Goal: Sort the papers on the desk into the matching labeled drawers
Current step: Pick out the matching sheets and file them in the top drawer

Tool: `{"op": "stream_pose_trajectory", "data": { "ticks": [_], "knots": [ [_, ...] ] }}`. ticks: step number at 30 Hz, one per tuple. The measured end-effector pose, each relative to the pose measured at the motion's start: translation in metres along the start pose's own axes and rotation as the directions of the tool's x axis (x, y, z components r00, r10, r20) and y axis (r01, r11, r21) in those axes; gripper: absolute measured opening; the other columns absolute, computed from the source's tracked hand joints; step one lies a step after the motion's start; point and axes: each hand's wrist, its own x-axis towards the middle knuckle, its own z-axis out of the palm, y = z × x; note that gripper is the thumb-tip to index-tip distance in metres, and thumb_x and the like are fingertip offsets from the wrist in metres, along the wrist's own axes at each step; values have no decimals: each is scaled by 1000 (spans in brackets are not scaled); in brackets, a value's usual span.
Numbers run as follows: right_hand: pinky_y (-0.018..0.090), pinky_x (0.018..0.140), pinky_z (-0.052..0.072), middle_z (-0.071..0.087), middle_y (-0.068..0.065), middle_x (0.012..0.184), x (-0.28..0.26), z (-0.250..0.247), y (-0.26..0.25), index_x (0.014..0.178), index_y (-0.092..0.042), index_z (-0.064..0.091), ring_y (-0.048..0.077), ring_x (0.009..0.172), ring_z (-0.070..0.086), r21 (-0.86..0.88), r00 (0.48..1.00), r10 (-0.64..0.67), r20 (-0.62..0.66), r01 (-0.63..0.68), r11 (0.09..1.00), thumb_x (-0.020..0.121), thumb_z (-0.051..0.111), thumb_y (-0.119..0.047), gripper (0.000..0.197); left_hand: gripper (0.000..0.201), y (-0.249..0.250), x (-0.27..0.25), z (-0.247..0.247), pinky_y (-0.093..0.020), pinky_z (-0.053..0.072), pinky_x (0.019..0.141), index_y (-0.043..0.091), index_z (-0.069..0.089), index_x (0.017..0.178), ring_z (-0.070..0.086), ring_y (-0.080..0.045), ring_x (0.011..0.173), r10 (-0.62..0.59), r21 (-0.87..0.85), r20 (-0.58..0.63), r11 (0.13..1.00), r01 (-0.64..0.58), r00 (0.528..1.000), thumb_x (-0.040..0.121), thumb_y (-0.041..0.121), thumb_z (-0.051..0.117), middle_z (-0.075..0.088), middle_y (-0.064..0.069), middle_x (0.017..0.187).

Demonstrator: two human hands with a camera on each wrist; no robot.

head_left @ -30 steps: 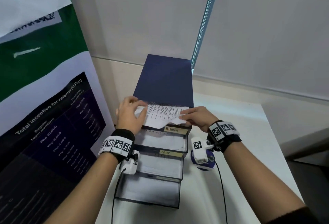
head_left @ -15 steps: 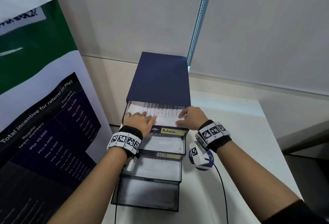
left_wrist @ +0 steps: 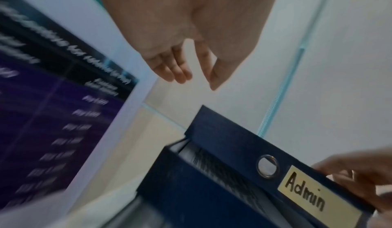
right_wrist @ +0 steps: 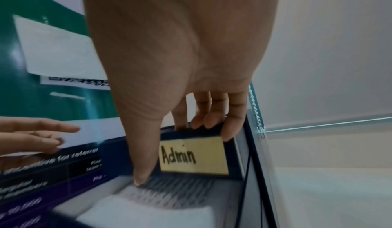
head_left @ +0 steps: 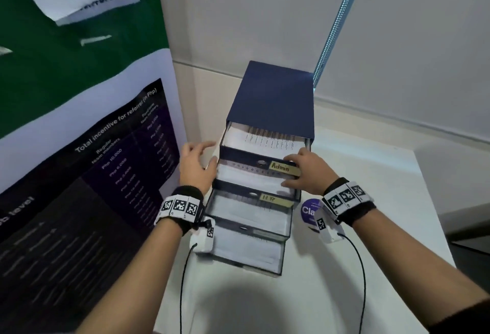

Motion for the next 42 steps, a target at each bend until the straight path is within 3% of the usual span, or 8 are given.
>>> {"op": "stream_pose_trajectory", "data": {
  "ticks": [3,8,13,16,21,28,37,42],
  "knots": [
    [38,89,48,44,8,118,-15,18,-6,143,-20,39,26,104,46,-82,996,-35,-88,28,996,62,84,-56,99,44,-28,-43,-6,-33,45,98,17,57,128,53,-28,110,-439,-110,-122,897,427,890,86,13,70,41,-14,128],
    [40,88,46,42,11,123,-34,40,-4,149,-19,27,28,105,45,-231,982,-84,-168,44,972,56,85,-58,117,76,-82,-121,24,-45,37,110,10,31,150,43,-42,131,-890,-141,22,448,883,455,87,34,67,34,-23,150],
    [52,108,34,28,18,150,-29,46,2,149,-22,24,41,134,32,-394,960,-157,-230,55,917,46,90,-57,128,101,-111,-158,87,-54,37,111,6,20,153,39,-42,137,-920,-353,131,304,885,369,77,61,55,32,-22,154],
    [59,116,20,9,20,160,-20,47,4,154,-24,6,46,145,14,-445,978,-125,-169,37,895,44,88,-64,143,86,-43,-152,96,-41,15,119,14,2,157,18,-33,148,-924,-439,29,330,836,381,96,49,52,3,-14,164],
    [62,117,11,-6,19,162,13,37,19,155,-28,-5,46,148,0,-480,978,-124,-166,29,877,42,87,-67,151,75,-23,-131,134,-44,19,117,37,-12,154,21,-36,147,-871,-385,-3,454,803,491,98,60,33,-13,-7,164],
    [61,116,20,-5,17,163,65,17,38,153,-34,-12,46,147,5,-329,994,-45,-99,9,944,45,91,-58,152,85,-1,-72,165,-41,22,114,26,-16,155,21,-32,145,-906,-480,-47,390,785,421,97,60,36,-3,-13,163],
    [59,113,27,4,20,160,128,5,67,154,-30,-6,46,145,12,-289,991,76,-111,-105,952,44,92,-57,150,103,-10,13,220,-44,7,122,20,-13,155,2,-34,151,-755,-359,43,599,716,654,79,87,9,-10,-12,163],
    [44,92,52,29,14,148,144,8,76,154,-28,10,38,132,34,-312,989,50,-141,-92,946,43,90,-60,141,79,-17,53,248,-46,13,121,18,-17,154,4,-37,150,-645,-426,136,647,632,752,102,48,34,-5,-20,162]
  ]
}}
